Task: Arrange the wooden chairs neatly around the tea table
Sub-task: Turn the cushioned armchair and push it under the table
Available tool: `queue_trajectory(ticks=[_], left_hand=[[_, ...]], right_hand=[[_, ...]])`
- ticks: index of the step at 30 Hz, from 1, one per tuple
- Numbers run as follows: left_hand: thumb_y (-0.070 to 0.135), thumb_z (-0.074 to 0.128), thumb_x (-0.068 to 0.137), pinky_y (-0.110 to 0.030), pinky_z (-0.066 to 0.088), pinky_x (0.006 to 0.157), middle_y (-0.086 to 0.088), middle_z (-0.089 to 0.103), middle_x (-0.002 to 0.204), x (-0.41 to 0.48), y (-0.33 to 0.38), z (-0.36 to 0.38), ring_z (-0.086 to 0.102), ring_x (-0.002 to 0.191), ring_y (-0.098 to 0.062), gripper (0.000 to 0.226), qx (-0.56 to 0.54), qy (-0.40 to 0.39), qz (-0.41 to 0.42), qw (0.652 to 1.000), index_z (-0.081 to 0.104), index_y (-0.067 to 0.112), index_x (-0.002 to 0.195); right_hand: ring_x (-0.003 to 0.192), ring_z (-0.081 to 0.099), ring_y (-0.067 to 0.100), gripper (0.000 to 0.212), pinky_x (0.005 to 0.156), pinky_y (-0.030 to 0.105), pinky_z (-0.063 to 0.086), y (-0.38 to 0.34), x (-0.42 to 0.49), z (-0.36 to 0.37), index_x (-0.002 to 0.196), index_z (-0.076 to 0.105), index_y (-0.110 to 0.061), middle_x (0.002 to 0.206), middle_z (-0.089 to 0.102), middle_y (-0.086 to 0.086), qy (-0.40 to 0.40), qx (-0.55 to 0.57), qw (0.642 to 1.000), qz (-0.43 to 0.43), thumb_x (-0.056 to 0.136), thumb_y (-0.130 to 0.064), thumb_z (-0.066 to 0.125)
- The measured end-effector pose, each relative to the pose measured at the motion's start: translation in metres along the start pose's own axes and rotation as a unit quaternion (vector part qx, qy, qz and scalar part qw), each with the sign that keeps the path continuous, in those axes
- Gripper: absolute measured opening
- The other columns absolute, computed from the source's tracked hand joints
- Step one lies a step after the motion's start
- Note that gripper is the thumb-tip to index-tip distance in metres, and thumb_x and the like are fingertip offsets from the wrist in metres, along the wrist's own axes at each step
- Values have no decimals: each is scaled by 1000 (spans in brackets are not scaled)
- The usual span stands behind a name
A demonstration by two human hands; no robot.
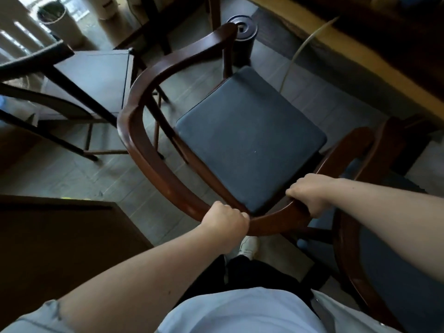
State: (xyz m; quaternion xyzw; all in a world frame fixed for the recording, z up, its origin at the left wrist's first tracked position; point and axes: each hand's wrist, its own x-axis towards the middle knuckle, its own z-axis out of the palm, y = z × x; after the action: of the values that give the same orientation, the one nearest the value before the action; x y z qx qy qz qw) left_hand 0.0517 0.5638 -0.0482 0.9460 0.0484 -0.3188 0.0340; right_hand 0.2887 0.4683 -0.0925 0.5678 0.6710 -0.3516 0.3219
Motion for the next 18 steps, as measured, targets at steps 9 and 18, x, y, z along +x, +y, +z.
queue_trajectory(ticks=[9, 18], left_hand=[[49, 42, 93, -34, 46, 66, 0, 61, 95, -34, -72, -39, 60, 86, -25, 33, -79, 131, 103, 983, 51, 19, 103], [45, 37, 92, -39, 52, 61, 1, 62, 84, -60, -181, -60, 60, 78, -23, 37, -60, 202, 221, 952, 59, 15, 96]], right_hand=[[108, 49, 0, 55, 93, 26, 42, -42, -49, -2, 128, 47, -33, 124, 52, -11, 217, 343, 911, 68, 79, -39, 70], [113, 50, -9, 40, 97, 25, 42, -154, -55, -38, 118, 55, -41, 118, 60, -22, 360, 623, 676, 160, 84, -27, 73]])
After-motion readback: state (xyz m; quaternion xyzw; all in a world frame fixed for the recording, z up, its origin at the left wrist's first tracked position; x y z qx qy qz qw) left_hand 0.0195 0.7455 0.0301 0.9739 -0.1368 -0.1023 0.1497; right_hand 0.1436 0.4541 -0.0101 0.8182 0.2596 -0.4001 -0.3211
